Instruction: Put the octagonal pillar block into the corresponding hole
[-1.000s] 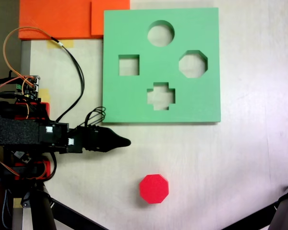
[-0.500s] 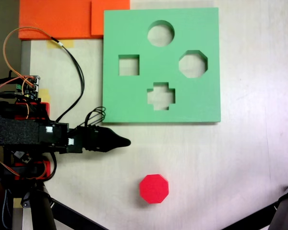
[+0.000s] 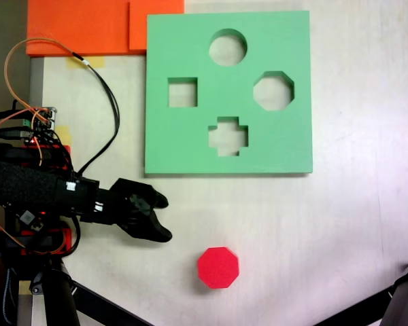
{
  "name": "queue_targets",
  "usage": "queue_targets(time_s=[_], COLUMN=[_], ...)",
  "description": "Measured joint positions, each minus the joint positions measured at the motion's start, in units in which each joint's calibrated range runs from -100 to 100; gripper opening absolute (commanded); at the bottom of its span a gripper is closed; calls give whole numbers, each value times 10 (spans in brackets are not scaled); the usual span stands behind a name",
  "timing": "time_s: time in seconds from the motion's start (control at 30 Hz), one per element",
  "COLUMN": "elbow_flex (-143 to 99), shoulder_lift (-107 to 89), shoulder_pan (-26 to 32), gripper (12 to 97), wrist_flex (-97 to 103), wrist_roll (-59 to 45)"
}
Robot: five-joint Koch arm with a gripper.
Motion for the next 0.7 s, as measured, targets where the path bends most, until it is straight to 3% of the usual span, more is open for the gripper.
queue_targets(time_s=[0.1, 0.23, 0.37, 0.47, 0.6, 0.7], elbow_flex=[38, 179, 236, 301, 381, 425], shoulder_lift=[0, 0, 0, 1, 0, 0], shoulder_pan=[-7, -11, -14, -15, -17, -17], gripper=[470, 452, 450, 572, 621, 740], wrist_flex=[-69, -349, -500, -606, -692, -730], wrist_roll=[57, 121, 148, 151, 151, 155])
